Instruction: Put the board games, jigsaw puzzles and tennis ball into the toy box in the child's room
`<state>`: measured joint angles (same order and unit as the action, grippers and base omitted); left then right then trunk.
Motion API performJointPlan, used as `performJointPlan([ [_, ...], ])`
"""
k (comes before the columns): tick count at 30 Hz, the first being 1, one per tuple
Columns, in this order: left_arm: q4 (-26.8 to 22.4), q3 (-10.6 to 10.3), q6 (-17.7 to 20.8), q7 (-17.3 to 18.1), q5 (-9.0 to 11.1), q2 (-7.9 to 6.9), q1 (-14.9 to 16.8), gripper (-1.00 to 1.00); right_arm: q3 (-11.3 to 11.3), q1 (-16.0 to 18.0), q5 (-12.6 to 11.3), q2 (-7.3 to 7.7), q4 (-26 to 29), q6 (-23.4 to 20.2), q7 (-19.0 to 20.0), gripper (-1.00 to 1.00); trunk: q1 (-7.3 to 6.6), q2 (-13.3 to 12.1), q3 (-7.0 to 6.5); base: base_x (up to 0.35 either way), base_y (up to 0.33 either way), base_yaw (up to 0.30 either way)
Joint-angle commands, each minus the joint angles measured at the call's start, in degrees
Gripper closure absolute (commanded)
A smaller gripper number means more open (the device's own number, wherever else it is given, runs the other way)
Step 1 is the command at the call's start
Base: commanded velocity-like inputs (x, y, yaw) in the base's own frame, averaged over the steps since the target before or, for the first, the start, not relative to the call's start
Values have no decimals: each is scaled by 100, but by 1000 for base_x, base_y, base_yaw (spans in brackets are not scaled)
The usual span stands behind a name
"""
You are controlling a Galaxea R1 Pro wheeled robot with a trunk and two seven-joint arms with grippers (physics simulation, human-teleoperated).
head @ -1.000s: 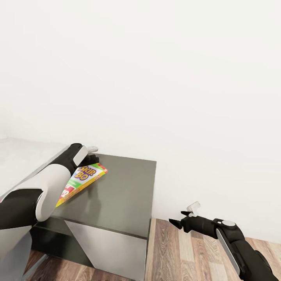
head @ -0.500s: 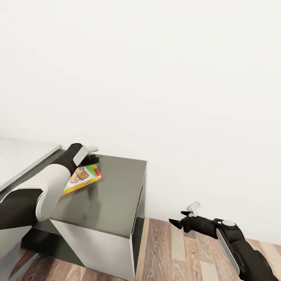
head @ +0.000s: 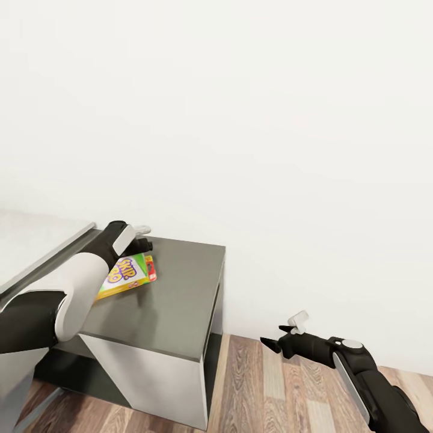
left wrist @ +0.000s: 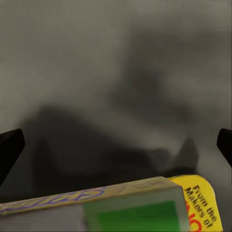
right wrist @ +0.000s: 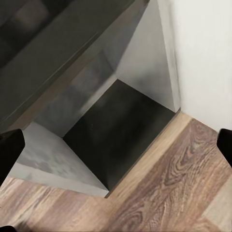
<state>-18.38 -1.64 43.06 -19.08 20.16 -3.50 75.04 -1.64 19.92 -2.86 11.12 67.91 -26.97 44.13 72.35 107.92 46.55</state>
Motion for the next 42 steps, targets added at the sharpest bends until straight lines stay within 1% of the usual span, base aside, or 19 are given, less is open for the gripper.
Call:
performJointPlan([
  [1, -12, -19, 22, -46, 61, -2, 1, -100, -7, 3, -30, 4, 4, -45, -1, -100, -1, 2, 5, -1, 36, 0],
  [15, -16, -12, 19, -68, 60, -2, 1, -100, -11, 3, -30, 1, 3, -45, -3, -100, -1, 2, 5, -1, 9, 0],
  [21, -21, -13, 18, -81, 46, -6, 1, -100, -8, 3, -32, -12, 3, -57, -85, -100, -1, 2, 5, -20, 64, 0],
  [33, -25, -10, 18, -87, 34, -10, 1, -100, -8, 3, -36, -14, 5, -63, -115, -100, -1, 2, 5, -2, 8, 0],
  [42, -25, -12, 18, -87, 29, -10, 1, -100, -8, 3, -33, -14, 6, -63, -116, -100, -1, 2, 5, 0, 60, 0],
])
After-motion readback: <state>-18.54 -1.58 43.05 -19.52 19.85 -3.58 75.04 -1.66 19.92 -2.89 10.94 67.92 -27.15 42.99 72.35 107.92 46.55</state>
